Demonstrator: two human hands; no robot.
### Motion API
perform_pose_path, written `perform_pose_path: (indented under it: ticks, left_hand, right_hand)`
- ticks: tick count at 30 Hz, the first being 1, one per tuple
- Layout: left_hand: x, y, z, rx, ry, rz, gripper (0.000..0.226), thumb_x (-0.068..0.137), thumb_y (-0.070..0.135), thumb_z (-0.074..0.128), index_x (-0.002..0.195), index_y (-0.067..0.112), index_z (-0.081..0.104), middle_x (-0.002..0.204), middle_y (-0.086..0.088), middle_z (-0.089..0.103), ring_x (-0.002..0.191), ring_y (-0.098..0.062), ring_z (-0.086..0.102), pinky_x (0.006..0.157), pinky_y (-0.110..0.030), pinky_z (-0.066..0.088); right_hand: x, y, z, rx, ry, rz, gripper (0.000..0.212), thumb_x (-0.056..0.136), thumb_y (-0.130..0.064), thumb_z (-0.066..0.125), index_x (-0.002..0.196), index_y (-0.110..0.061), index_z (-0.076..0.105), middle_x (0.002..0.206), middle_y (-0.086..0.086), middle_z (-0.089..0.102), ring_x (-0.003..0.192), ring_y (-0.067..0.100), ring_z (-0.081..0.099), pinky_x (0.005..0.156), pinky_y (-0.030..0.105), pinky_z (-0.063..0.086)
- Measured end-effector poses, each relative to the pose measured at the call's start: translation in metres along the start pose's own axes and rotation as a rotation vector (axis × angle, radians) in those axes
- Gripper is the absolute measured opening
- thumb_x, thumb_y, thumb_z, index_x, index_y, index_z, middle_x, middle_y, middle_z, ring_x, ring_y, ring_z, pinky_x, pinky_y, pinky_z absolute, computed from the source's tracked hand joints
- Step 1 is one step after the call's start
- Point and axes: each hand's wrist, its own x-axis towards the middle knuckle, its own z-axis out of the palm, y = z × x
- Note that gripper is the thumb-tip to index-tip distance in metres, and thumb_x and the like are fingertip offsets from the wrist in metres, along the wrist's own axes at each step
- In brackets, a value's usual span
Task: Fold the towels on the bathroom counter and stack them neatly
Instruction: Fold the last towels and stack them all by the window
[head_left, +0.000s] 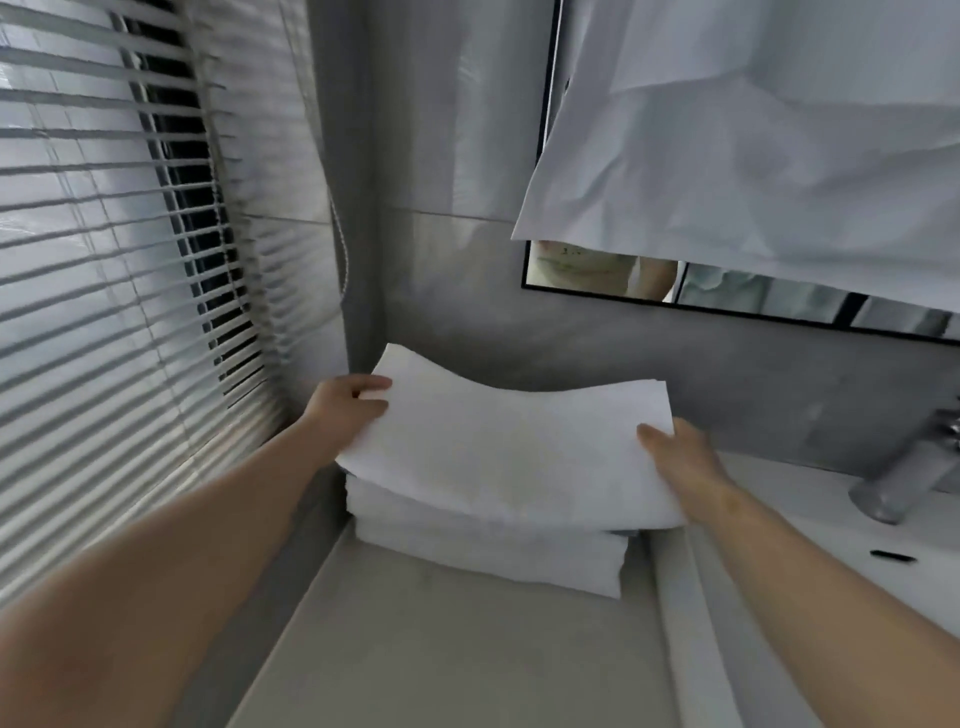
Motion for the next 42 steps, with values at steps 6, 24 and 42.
perform_pose_path:
  ticks: [6,24,42]
  left_hand:
    - [0.039,-0.016,0.021,0.149,-0.007,-0.002,0.031,0.092,0.013,0.054,0.119,0.025,0.063,0.126,-0.002,0.053,0.099,-0.02,0.049,0.079,-0.025,0.037]
    - [0.055,-0.042,0.038,0.304,0.078,-0.019,0.031,0.096,0.013,0.045,0.119,0.023,0.063,0.132,-0.007,0.053,0.086,-0.02,0.05,0.069,-0.027,0.039]
    - [0.061,-0.049,0.048,0.596,0.057,0.017,0.037,0.099,0.014,0.034,0.126,0.026,0.056,0.131,-0.009,0.053,0.106,-0.032,0.054,0.075,-0.031,0.043]
  right_hand:
    - [0.031,0.013,0.011,-0.027,0.029,0.049,0.031,0.096,-0.021,0.047,0.122,-0.006,0.056,0.115,0.012,0.06,0.099,0.029,0.056,0.086,0.038,0.046]
    - [0.068,0.04,0.029,-0.042,0.034,0.095,0.034,0.098,-0.026,0.045,0.125,-0.007,0.054,0.12,0.013,0.057,0.096,0.023,0.05,0.081,0.03,0.039]
    - [0.063,0.059,0.044,-0.139,0.047,0.207,0.033,0.097,-0.022,0.042,0.122,-0.002,0.047,0.104,0.011,0.051,0.083,0.022,0.047,0.067,0.029,0.037]
